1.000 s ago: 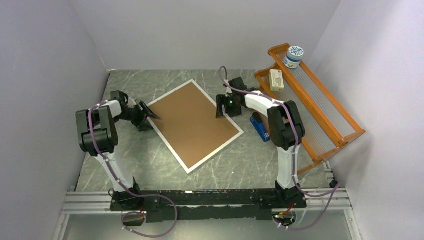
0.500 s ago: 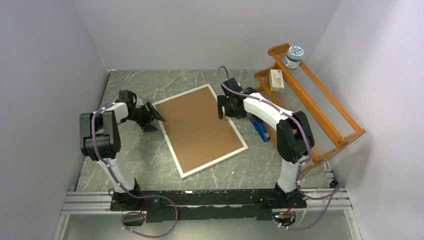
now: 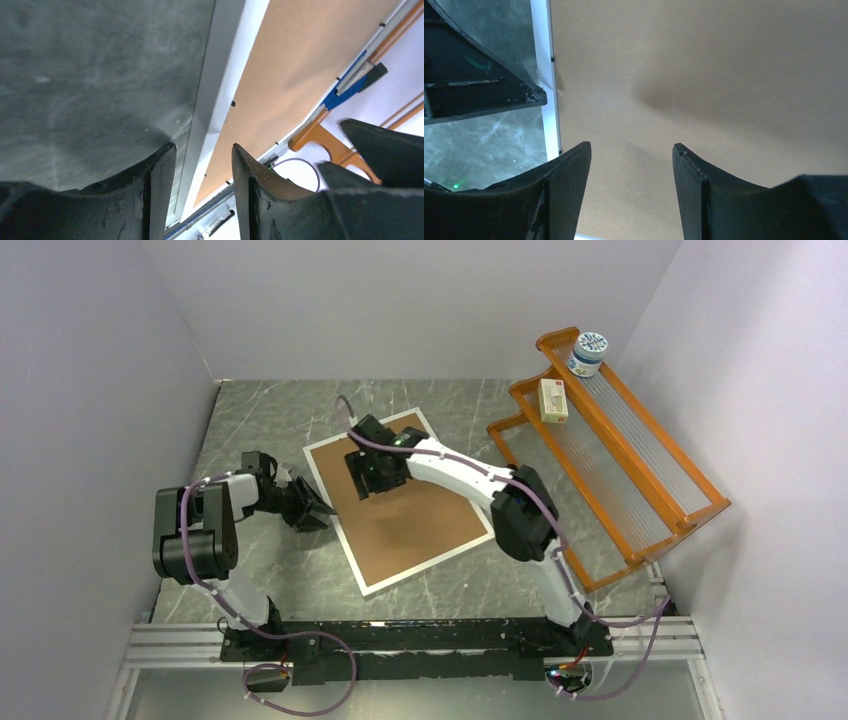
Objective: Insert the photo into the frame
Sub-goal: Install the photo frame at the center of the board.
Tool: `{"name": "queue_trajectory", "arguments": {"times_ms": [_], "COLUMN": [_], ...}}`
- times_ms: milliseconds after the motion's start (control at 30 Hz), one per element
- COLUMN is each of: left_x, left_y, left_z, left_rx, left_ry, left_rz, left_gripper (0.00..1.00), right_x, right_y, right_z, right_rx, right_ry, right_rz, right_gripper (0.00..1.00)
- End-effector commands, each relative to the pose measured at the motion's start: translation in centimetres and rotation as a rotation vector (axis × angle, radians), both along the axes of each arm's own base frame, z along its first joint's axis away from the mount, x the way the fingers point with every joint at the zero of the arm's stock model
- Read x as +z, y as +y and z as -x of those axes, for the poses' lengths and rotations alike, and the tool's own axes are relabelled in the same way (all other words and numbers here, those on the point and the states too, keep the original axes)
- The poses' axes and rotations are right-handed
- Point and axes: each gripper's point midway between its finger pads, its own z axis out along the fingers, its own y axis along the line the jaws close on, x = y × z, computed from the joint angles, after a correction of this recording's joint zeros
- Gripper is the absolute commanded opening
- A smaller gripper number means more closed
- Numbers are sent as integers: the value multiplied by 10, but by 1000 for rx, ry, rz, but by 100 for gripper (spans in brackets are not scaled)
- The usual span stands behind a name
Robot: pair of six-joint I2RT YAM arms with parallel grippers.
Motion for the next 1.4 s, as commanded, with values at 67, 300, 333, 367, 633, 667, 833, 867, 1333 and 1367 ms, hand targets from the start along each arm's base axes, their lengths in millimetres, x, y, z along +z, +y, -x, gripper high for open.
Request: {"name": "queue_trajectory", "arguments": {"times_ms": [67,300,333,367,633,667,833,867,1333,1367], "left_x": [3,-30,-32,-35,-44,-44,-46,-47,-49,-50], "left_y": [-16,-4,-4,-3,5,5,3,3,2,2], "left_z": [7,36,37,39,50,50,52,52,55,55], "left_rx": [-25,-54,-52,-52,-47,-47,-56,-56,-64,-64], "left_ry": [-31,132,143,157,208,208,218,219,231,233], "left_rz": [67,-92,-100,-112,-164,-163,-156,-155,-161,-159], "left_gripper": [48,30,27,25,19,18,17,17,11,9], "right_x": [-17,-34,-37,-39,-64,-67,-79,-80,-50,-40], "right_y": [19,35,36,37,34,33,32,34,58,64], "right_z": [37,64,65,67,78,79,79,79,72,75], "right_rx": [130,225,230,232,229,221,201,201,206,235], "right_ry": [43,6,6,6,52,58,64,65,66,83], "right_rz": [44,100,106,116,159,160,156,151,-54,-125], "right_gripper": [66,75,75,76,78,79,81,81,45,37]}}
